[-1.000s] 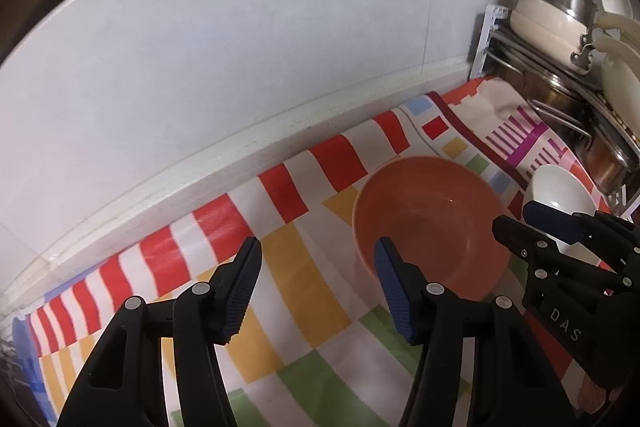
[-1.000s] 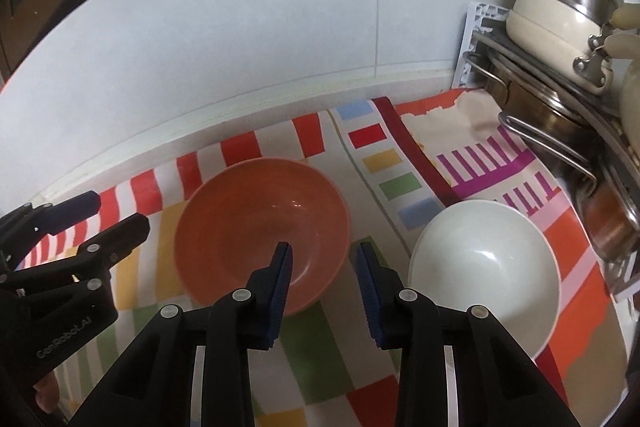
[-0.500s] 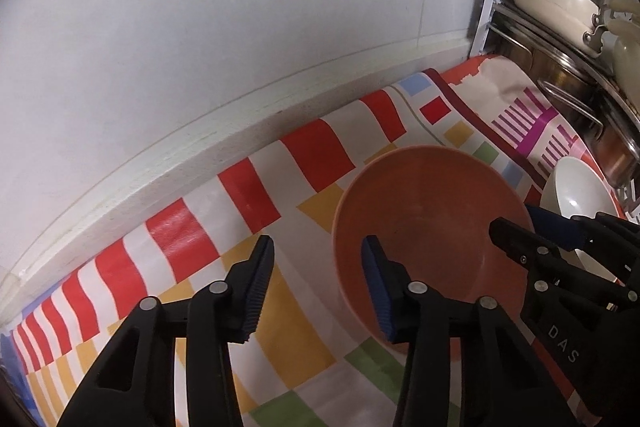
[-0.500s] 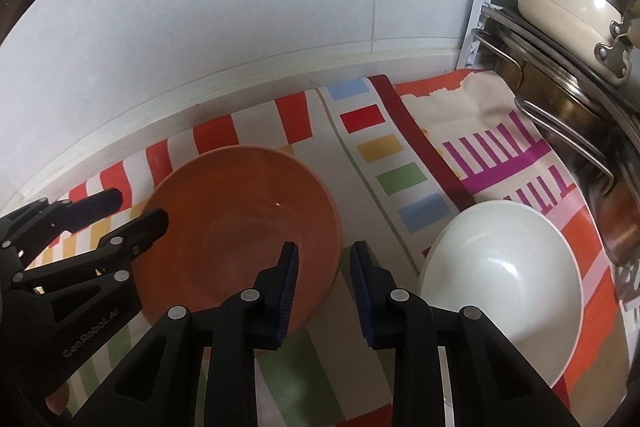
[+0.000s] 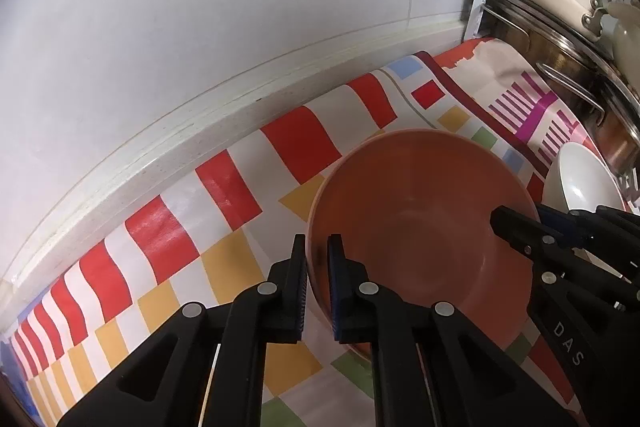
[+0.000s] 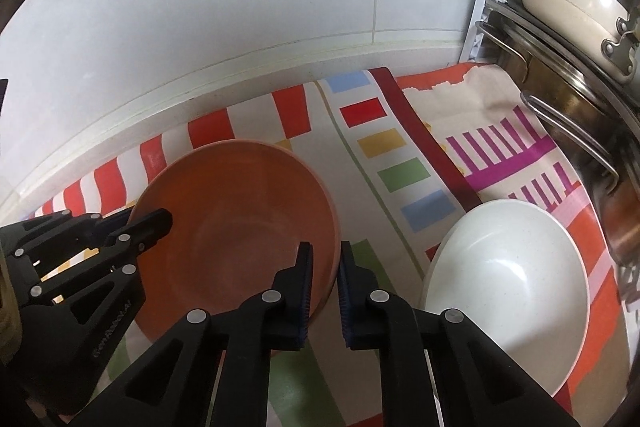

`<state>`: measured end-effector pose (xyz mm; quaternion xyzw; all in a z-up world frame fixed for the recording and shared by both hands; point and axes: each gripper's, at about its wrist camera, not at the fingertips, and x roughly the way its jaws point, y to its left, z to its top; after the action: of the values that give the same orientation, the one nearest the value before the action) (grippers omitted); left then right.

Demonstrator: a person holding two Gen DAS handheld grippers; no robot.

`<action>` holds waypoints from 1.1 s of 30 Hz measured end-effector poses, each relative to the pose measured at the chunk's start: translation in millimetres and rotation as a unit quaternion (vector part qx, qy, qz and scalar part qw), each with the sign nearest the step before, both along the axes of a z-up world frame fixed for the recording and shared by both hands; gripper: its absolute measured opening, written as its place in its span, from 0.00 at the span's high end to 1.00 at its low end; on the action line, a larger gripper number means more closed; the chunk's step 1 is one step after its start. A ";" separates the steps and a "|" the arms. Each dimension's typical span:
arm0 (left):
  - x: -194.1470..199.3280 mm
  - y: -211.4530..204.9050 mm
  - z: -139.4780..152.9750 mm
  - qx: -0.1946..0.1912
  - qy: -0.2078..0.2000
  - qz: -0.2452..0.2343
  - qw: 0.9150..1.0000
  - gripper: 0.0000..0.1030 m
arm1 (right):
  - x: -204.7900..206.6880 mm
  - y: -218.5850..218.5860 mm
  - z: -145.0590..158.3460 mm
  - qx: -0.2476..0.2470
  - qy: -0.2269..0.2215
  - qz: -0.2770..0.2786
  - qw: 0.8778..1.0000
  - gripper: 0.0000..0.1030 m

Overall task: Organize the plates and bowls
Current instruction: 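Close both grippers on the pink bowl rim, then lift and carry the pink bowl over the plate stack with both grippers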

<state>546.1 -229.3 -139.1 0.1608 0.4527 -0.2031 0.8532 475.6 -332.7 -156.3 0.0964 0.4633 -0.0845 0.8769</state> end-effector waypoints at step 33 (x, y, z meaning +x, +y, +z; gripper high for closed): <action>-103.8 69.6 77.2 -0.028 -0.042 0.048 0.998 0.90 | -89.6 53.8 74.6 -0.006 -0.044 0.036 0.998 0.88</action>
<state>442.2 -159.6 -62.0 0.1231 0.4178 -0.1680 0.8843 386.1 -279.0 -81.7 0.0781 0.4273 -0.0510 0.8993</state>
